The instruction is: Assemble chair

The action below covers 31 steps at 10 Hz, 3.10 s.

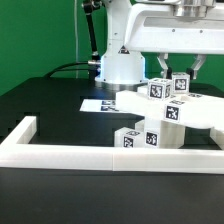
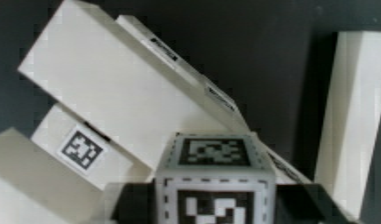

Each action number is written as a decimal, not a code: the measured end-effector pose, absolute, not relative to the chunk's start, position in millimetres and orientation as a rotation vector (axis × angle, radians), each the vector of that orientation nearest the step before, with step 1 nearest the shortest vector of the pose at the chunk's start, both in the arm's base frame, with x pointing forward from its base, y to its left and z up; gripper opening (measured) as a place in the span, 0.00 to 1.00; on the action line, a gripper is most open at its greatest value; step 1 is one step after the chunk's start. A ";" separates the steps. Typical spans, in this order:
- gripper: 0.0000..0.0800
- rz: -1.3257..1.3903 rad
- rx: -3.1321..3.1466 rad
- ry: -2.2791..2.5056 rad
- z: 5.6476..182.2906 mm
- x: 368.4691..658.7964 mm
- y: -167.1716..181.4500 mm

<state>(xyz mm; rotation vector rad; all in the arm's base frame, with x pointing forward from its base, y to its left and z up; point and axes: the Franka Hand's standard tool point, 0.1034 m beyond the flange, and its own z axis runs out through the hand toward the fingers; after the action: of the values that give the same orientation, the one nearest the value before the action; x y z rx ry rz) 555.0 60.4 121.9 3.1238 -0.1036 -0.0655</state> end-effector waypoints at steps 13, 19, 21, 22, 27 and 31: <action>0.60 -0.058 2.704 -1.554 121.1 555.5 62.6; 0.81 -0.030 3.001 -0.913 122.8 556.9 68.7; 0.81 -0.030 3.059 -0.690 119.6 553.5 71.3; 0.81 -0.030 3.092 -0.527 119.3 553.4 71.1; 0.81 -0.031 3.138 0.017 118.9 553.7 68.6; 0.81 -0.032 3.097 0.464 119.4 554.9 63.8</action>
Offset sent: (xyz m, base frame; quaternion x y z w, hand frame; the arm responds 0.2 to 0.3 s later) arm -0.0018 -0.0029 -0.0032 -0.0029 -0.0068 0.1738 0.9847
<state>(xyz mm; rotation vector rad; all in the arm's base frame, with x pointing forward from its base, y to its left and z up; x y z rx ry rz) 554.9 63.8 119.4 3.0970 0.4642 -0.0322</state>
